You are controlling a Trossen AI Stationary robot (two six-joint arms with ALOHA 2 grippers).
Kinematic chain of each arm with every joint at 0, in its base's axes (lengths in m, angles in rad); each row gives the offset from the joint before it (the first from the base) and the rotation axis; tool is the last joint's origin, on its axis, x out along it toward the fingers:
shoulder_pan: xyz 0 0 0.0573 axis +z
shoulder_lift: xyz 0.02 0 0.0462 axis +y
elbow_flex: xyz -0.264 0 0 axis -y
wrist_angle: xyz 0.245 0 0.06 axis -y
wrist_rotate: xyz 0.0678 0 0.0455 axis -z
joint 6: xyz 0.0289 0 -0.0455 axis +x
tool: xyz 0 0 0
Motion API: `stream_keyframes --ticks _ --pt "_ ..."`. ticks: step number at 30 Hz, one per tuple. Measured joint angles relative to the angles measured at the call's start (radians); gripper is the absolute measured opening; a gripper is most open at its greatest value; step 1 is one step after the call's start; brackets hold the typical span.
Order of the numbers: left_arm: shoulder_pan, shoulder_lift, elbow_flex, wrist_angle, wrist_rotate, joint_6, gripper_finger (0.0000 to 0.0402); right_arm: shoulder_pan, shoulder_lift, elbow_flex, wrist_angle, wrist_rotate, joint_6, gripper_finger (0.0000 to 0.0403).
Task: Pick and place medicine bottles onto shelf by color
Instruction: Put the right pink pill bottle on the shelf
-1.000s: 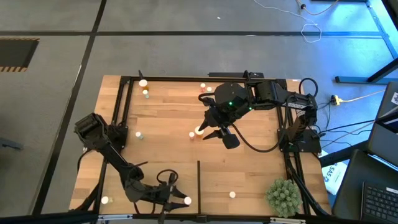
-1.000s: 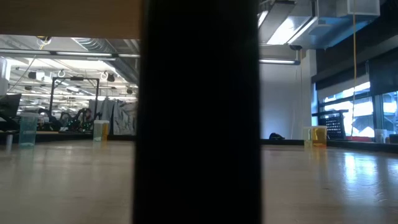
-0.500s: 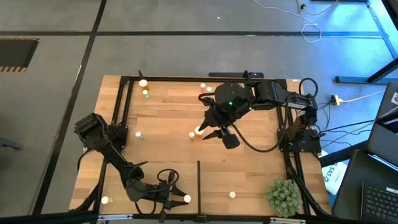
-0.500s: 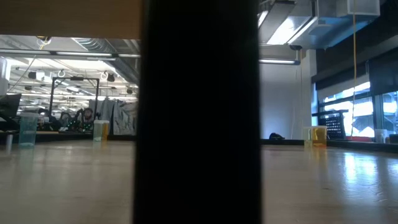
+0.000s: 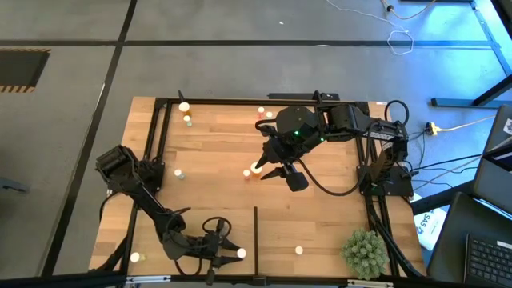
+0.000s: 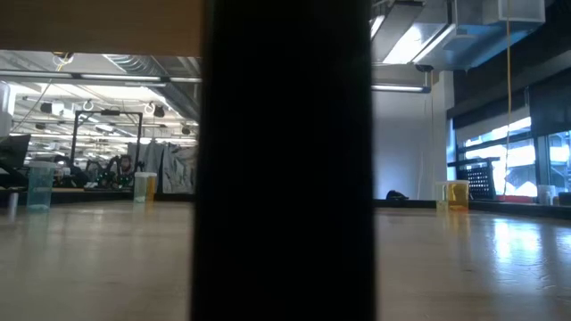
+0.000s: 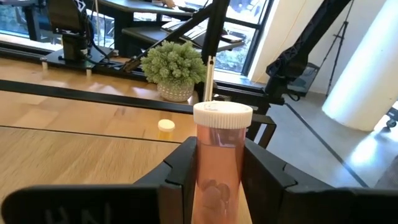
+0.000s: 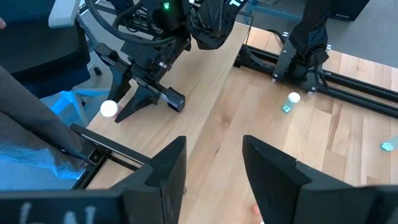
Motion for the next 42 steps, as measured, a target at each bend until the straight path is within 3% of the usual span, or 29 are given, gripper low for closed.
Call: stream_keyframes --ticks 33,42 --pt "-0.001 0.000 0.000 0.001 0.025 0.032 0.0097 0.000 0.000 0.000 0.000 0.000 0.000 0.0160" --pt "-0.001 0.000 -0.001 -0.004 0.026 0.045 0.0124 0.000 0.000 0.000 0.000 0.000 0.000 0.0160"
